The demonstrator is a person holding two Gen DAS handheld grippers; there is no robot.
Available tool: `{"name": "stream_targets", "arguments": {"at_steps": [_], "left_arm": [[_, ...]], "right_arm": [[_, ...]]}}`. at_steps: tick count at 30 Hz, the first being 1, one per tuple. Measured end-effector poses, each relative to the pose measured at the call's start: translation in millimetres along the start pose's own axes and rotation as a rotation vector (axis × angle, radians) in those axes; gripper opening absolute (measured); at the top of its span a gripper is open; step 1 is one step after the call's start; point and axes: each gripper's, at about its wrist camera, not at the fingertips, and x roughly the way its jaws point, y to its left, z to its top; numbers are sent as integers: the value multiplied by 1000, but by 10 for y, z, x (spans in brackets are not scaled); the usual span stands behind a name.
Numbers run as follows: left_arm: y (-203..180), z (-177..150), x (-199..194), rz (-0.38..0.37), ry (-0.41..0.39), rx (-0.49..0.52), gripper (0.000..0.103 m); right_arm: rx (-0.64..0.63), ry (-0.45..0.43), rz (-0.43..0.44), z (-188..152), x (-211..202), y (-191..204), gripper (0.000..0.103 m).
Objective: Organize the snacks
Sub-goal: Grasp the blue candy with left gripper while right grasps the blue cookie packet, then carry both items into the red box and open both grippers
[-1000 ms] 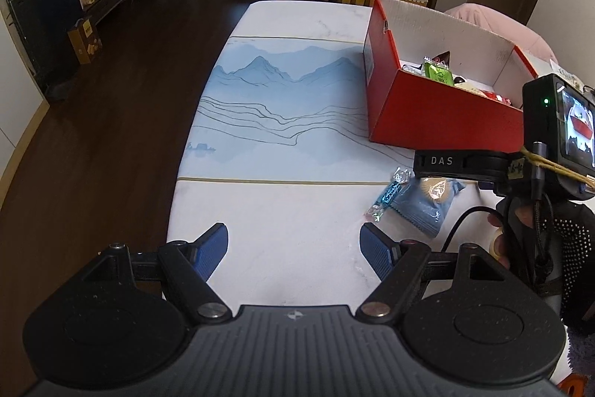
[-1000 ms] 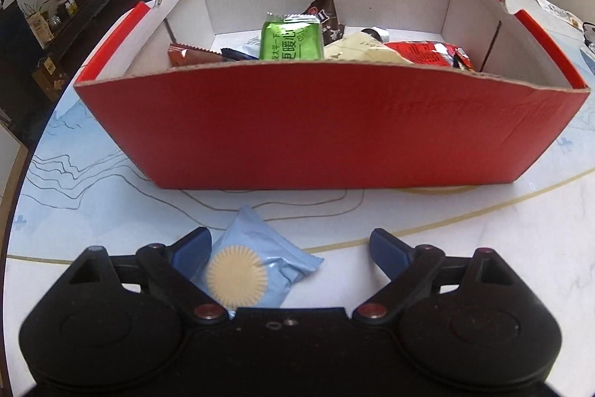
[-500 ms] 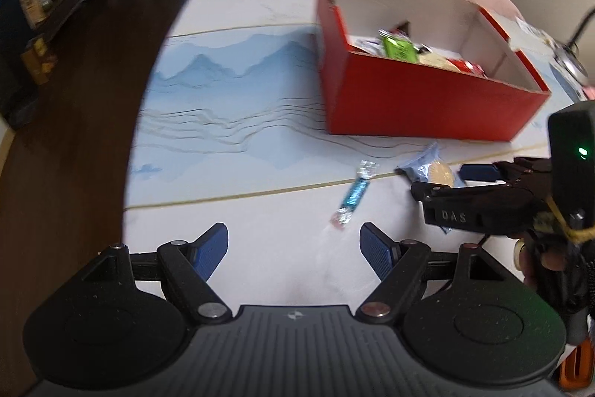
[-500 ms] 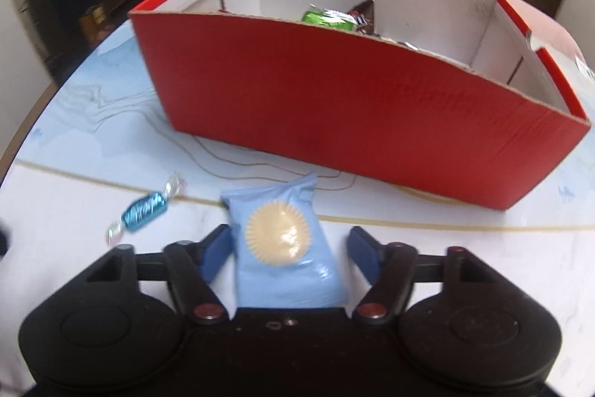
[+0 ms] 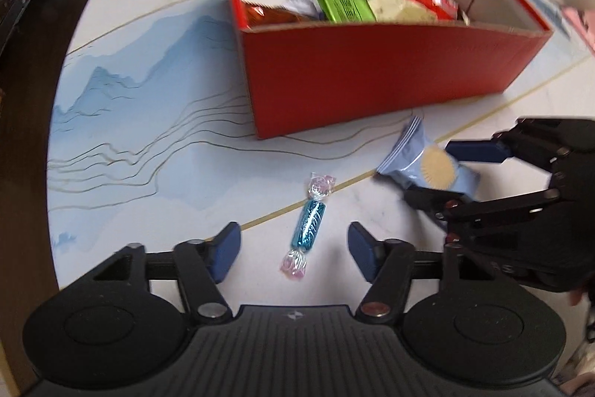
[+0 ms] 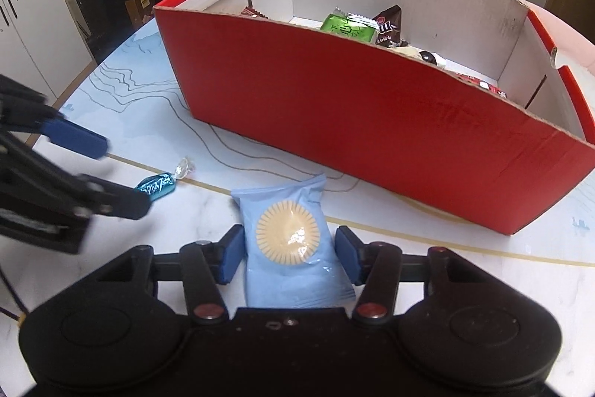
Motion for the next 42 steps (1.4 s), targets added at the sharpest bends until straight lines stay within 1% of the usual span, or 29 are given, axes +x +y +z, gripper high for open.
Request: {"name": "stream_targets", "arguments": {"at_steps": [5, 10, 12, 13, 15, 17, 18, 21, 27, 33, 37, 42], "left_arm": [[-36, 51, 148, -5, 30, 14, 49], [-62, 66, 164, 0, 22, 19, 48], [-71, 71, 159, 2, 17, 15, 39], [-83, 62, 150, 1, 15, 15, 34], [-107, 37, 129, 5, 10, 16, 28], [-131, 13, 114, 7, 2, 12, 14], [-130, 13, 113, 9, -1, 10, 13], [-157, -12, 89, 10, -16, 3, 12], [-151, -23, 26, -15, -26, -61, 12], [-209, -64, -175, -24, -49, -117, 12], [-221, -100, -374, -44, -93, -142, 12], [-220, -148, -643, -44, -156, -164, 12]], "right_arm": [[-7, 8, 18, 32, 43, 6, 50], [7, 12, 31, 31, 51, -47, 49], [10, 11, 31, 28, 53, -48, 49], [14, 10, 32, 26, 54, -50, 49], [19, 8, 31, 21, 56, -45, 49], [26, 6, 18, 21, 62, -42, 48], [33, 3, 13, 20, 59, -42, 48], [56, -3, -16, 11, 54, -35, 47], [115, -9, -17, -34, -23, -98, 46], [166, -29, -13, -107, -238, -148, 46], [187, -56, -19, -143, -436, -158, 46], [219, -96, -36, -148, -702, -164, 46]]}}
